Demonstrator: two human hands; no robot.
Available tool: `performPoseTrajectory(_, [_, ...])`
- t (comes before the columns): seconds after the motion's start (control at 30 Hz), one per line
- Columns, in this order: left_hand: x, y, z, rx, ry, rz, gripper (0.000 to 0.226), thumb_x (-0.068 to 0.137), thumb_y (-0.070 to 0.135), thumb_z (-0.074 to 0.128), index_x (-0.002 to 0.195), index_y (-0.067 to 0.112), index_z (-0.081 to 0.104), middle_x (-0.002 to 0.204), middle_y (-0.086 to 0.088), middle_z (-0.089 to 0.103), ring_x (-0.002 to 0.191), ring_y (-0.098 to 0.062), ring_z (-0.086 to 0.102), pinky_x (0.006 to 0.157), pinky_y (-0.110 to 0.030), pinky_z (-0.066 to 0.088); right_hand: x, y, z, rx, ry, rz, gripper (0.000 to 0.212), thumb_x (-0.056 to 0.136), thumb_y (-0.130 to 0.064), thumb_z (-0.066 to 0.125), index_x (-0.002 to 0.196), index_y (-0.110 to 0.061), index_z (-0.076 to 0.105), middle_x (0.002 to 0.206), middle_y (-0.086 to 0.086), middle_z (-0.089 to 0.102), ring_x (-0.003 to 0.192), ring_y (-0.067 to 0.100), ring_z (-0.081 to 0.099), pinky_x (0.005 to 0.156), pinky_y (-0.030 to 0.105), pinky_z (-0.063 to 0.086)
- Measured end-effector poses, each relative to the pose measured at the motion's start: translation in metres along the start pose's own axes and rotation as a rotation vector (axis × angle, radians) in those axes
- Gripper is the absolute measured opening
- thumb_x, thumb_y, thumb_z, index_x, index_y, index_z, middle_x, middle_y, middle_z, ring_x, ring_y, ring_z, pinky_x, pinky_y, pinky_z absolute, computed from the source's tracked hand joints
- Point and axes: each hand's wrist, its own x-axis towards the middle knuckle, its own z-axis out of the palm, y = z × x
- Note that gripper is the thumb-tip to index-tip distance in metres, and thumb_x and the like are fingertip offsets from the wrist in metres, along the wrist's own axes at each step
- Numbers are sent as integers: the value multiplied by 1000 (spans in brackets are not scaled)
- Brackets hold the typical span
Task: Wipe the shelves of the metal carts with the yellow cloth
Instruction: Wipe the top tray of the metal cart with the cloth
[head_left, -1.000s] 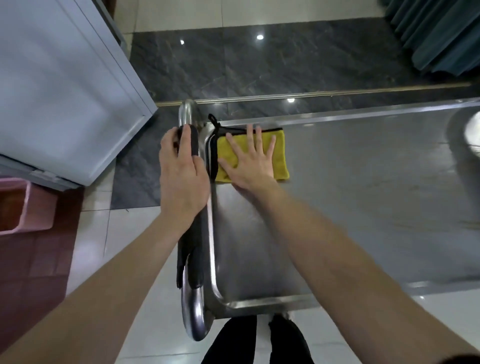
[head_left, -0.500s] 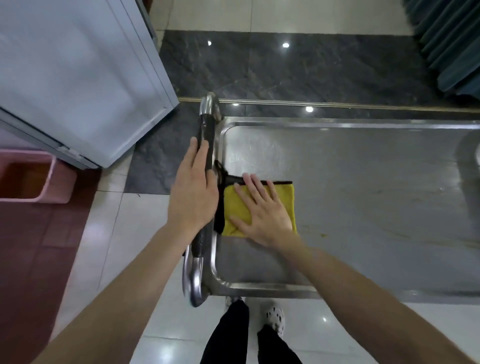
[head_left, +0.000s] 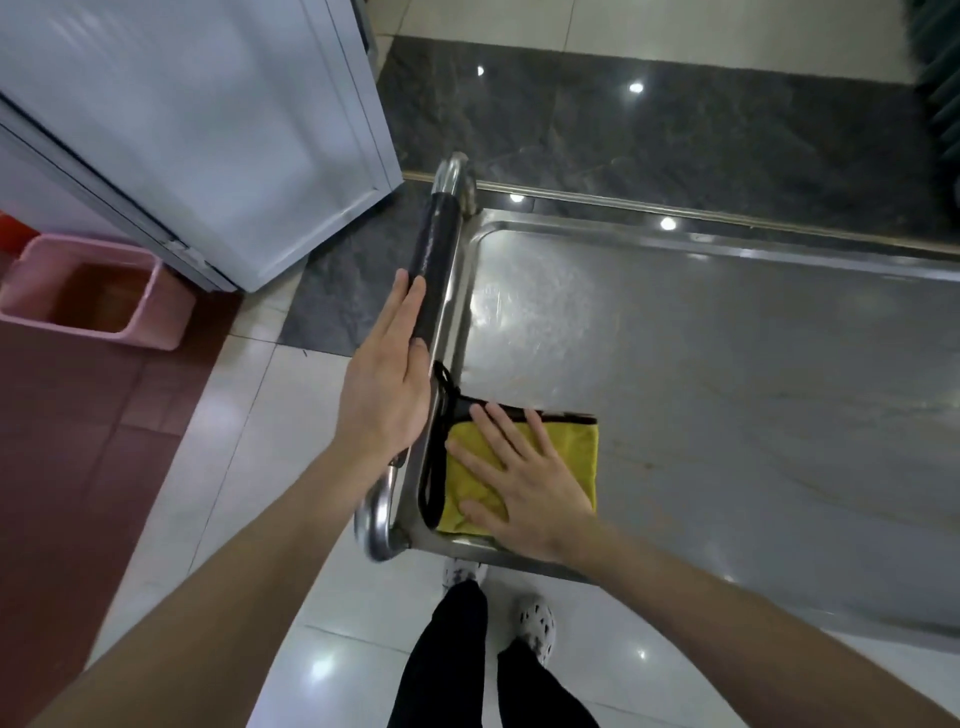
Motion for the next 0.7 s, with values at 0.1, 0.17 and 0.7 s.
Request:
performPoseTrajectory(0.1, [0,-3,3,7,15,-4,59,113,10,39,170,26,32,178,13,19,129,10,45,99,-1,35,70,56,-22,-13,87,109,77,103,-81,14,170,-43,7,180,2,-5,165,20,-14,132,57,-2])
performPoseTrajectory(0.17, [0,-5,3,46,27,4,59,113,15,38,170,28,30,178,15,18,126,-4,55,98,-21,52,125,96,-44,2,109,259,80,102,-81,9,171,-39,9,180,3,-2,165,20,-10,132,56,-2])
performPoseTrajectory(0.7, [-1,-10,2,209,-20,38,63,113,28,34,173,30,15,180,17,6,95,-21,69,72,-42,63,75,82,-22,-30,108,83,73,103,-82,16,168,-50,9,180,1,-3,165,24,-12,130,63,0])
